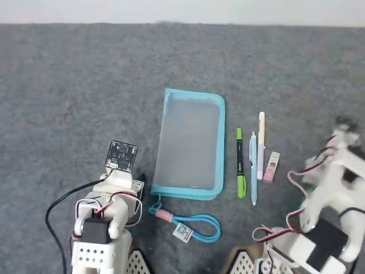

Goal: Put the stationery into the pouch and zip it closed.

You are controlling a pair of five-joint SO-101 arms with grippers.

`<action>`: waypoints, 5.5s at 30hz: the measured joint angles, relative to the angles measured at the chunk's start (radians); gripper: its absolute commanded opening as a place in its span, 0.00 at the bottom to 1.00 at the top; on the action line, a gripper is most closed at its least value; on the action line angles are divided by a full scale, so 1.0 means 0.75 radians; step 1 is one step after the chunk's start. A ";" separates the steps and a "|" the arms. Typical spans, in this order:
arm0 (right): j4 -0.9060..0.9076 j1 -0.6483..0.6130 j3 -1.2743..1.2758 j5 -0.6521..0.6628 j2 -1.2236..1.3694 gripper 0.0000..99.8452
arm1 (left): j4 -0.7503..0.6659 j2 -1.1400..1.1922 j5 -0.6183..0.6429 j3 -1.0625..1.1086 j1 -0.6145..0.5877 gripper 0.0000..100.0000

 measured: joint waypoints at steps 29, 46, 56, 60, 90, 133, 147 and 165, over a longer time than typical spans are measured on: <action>-0.033 -0.008 -0.020 0.319 0.250 0.10 | 0.000 0.000 0.000 0.000 0.000 0.14; -0.115 0.348 -0.282 0.428 0.250 0.01 | 0.000 0.000 0.000 0.000 0.000 0.14; -0.106 0.356 -0.636 0.434 0.614 0.02 | 0.000 0.000 0.000 0.000 0.000 0.14; 0.008 0.356 -0.810 0.434 0.794 0.11 | 0.000 0.000 0.000 0.000 0.000 0.14; 0.767 -0.452 -0.835 -0.217 0.399 0.15 | 0.000 -0.002 0.000 0.000 0.000 0.14; 0.280 -0.245 -0.395 -0.241 0.405 0.01 | 0.000 -0.002 0.000 0.000 0.000 0.14; 0.391 0.172 -0.651 0.180 0.405 0.01 | 0.000 -0.002 0.000 0.000 0.000 0.14; 0.291 -0.499 -0.342 -0.014 0.403 0.17 | 0.000 -0.002 0.000 0.000 0.000 0.14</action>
